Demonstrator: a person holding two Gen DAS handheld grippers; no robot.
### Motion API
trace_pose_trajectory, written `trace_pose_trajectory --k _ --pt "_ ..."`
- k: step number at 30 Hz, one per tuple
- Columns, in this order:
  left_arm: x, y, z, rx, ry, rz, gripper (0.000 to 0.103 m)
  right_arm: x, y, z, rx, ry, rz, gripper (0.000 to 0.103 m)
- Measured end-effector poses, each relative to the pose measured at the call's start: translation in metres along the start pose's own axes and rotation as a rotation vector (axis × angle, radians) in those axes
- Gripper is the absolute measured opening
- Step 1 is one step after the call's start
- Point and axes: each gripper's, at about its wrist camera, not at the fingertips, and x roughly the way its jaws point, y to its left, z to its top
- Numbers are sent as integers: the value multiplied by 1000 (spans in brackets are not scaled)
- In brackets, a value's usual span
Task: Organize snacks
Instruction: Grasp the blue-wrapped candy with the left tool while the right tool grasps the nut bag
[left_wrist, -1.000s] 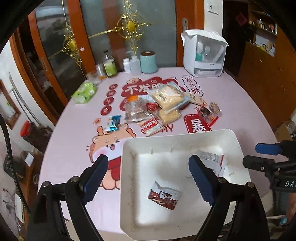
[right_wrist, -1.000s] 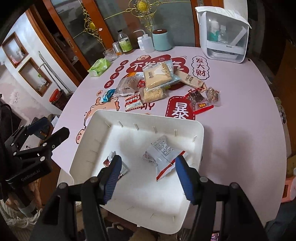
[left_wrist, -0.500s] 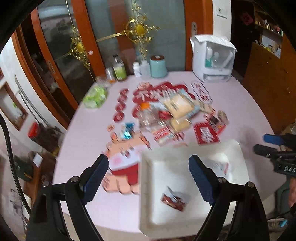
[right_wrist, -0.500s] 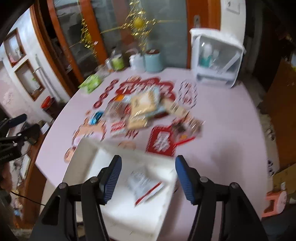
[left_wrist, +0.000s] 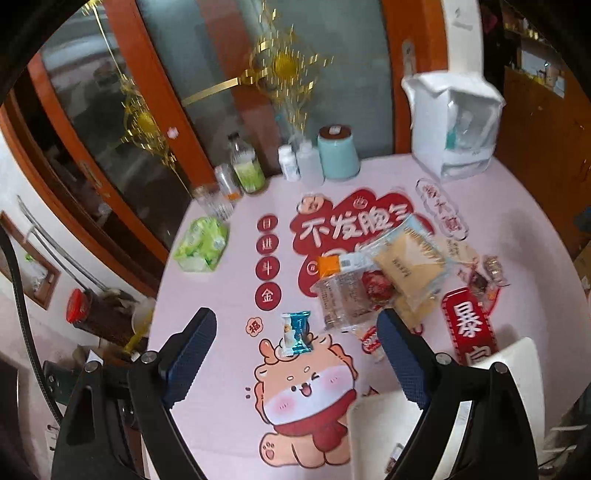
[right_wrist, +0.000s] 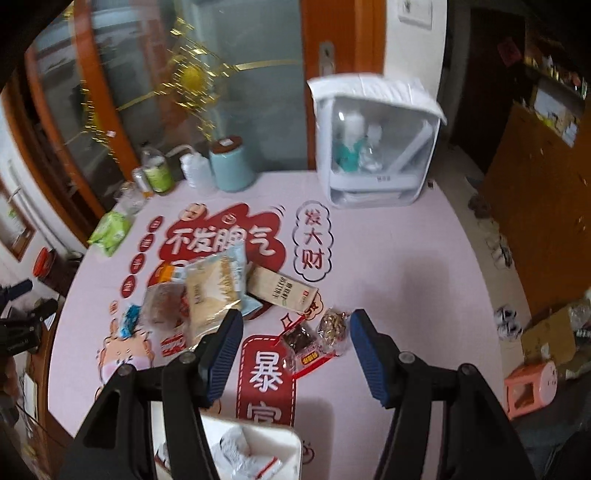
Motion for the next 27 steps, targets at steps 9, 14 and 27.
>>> trace_pose_trajectory --k 9,14,27 --pt "158 21 -6 -27 216 -6 88 124 -35 -6 145 197 -59 61" --pt "223 26 -23 -52 318 -23 88 172 -50 -17 200 268 -62 61" --pt "297 30 -44 -128 433 -39 88 242 -68 -36 275 368 -74 61"
